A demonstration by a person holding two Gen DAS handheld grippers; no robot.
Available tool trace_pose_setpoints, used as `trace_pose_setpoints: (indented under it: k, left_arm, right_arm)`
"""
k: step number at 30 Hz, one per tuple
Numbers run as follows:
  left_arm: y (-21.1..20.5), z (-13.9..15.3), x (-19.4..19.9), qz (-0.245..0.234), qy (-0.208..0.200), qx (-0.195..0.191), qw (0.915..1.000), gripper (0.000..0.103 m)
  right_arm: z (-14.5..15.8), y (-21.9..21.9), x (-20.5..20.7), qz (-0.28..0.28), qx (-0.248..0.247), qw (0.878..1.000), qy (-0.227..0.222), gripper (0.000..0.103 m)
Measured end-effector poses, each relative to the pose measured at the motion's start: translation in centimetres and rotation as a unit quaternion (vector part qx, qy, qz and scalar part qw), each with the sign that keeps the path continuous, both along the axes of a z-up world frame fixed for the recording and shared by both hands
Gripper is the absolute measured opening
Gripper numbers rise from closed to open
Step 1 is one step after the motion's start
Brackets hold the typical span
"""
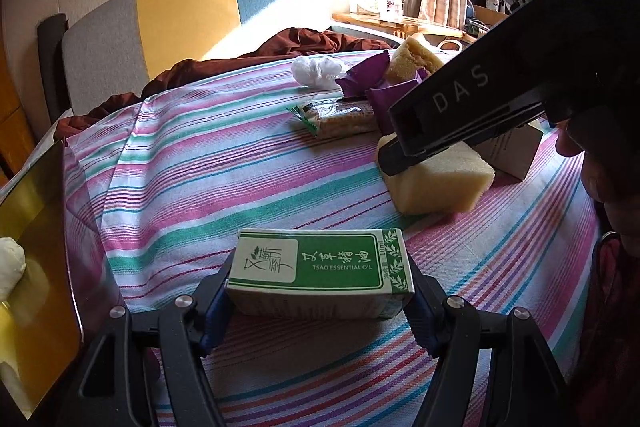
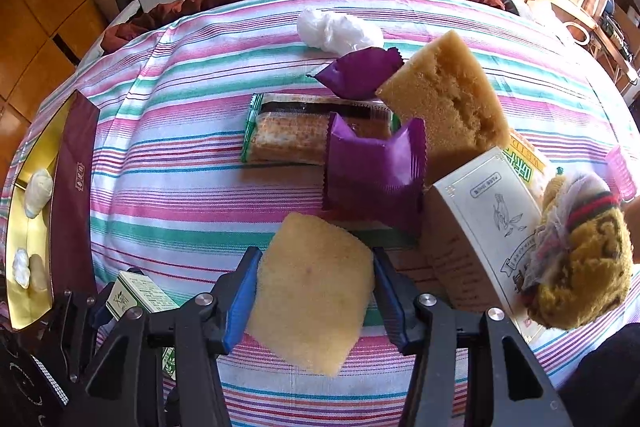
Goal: Organize objects
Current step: 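Carry the green box toward the gold tray with left while right holds the sponge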
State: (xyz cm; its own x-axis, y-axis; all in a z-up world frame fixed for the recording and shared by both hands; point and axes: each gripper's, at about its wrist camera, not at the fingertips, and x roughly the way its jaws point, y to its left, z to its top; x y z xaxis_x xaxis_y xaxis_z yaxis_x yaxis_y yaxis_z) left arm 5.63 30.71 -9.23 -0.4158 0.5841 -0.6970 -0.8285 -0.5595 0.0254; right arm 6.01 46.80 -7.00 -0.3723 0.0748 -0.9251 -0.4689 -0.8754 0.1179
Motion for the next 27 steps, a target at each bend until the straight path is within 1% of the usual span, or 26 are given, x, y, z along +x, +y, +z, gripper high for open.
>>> trace_pose_setpoints:
  k: [8, 11, 14, 18, 21, 27]
  left_arm:
    - [0.1, 0.1, 0.3, 0.002, 0.013, -0.003, 0.9999, 0.072]
    - [0.0, 0.4, 0.7, 0.007, 0.027, -0.005, 0.9996, 0.071]
    - [-0.2, 0.5, 1.1, 0.007, 0.032, -0.009, 0.9994, 0.071]
    - [-0.5, 1.0, 1.4, 0.007, 0.025, -0.004, 0.9997, 0.071]
    - [-0.7, 1.6, 2.0, -0.001, 0.029, 0.000, 0.9996, 0.071]
    - [-1.4, 2.4, 3.2, -0.016, 0.025, 0.009, 0.9995, 0.071]
  right_arm:
    - [-0.1, -0.1, -0.4, 0.001, 0.002, 1.000, 0.001, 0.054]
    - [0.0, -0.1, -0.4, 0.000, 0.003, 1.000, 0.005, 0.054]
    - [0.0, 0.0, -0.4, -0.002, 0.003, 1.000, 0.007, 0.054]
    - [-0.1, 0.3, -0.5, -0.006, -0.007, 1.000, 0.009, 0.054]
    - [-0.1, 0.3, -0.5, -0.004, -0.008, 1.000, 0.009, 0.054]
    - [0.1, -0.4, -0.6, 0.007, 0.006, 1.000, 0.008, 0.054]
